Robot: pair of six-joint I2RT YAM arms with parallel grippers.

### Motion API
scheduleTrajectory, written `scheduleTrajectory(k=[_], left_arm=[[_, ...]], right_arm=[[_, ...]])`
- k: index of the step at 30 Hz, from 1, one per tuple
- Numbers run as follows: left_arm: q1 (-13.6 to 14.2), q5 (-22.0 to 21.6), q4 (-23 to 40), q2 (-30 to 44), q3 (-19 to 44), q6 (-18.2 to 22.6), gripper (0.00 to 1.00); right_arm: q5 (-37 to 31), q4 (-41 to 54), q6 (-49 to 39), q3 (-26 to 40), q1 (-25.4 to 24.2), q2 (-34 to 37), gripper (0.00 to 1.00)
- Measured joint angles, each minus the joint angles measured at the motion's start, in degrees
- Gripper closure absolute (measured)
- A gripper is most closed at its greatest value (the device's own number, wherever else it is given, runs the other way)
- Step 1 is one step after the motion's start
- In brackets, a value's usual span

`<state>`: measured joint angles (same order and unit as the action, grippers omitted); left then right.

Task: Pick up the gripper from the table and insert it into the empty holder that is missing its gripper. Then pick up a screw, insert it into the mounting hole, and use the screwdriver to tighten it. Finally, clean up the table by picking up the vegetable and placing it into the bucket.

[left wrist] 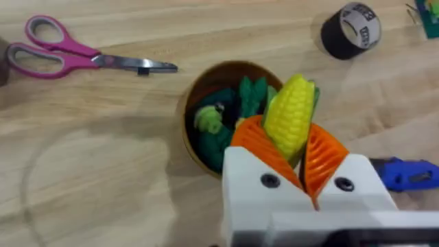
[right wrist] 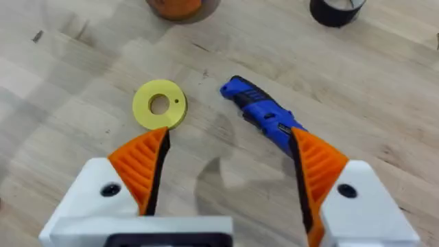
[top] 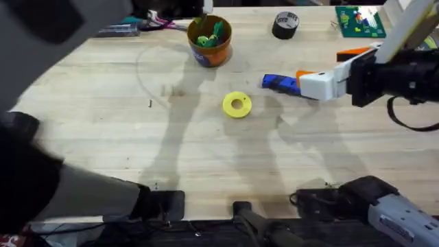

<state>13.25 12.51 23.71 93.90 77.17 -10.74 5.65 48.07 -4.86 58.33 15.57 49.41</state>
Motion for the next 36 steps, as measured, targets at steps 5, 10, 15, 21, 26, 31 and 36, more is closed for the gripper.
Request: scheduleTrajectory(k=[5, 10, 15, 21, 26, 31, 36], left_arm=[[-0.06, -0.07, -3.49, 6.74, 0.0, -0.02, 0.978], [-0.13, -0.02, -4.19, 8.19, -0.04, -0.02, 0.466], [-1.02, -0.04, -3.7, 6.72, -0.04, -0.07, 0.018], [-2.7, -0.06, 4.52, -0.59, -0.04, 2.83, 0.015], [-4.26, -0.13, 16.76, -11.51, 0.08, 6.23, 0.015], [-4.72, -2.47, 32.25, -18.63, 0.24, 8.04, 0.015], [-4.71, -4.81, 44.18, -21.6, 0.24, 8.83, 0.015]], right_arm=[[0.0, 0.0, 0.0, 0.0, 0.0, 0.0, 0.005], [0.0, 0.0, 0.0, 0.0, 0.0, 0.0, 0.004], [0.0, 0.0, 0.0, 0.0, 0.0, 0.0, 0.004], [0.0, 0.0, 0.0, 0.0, 0.0, 0.0, 0.005], [0.0, 0.16, 0.0, 0.0, 0.0, 0.0, 0.006], [0.0, 0.32, 0.0, 0.0, 0.0, 0.0, 0.005], [0.0, 0.52, 0.0, 0.0, 0.0, 0.0, 0.005]])
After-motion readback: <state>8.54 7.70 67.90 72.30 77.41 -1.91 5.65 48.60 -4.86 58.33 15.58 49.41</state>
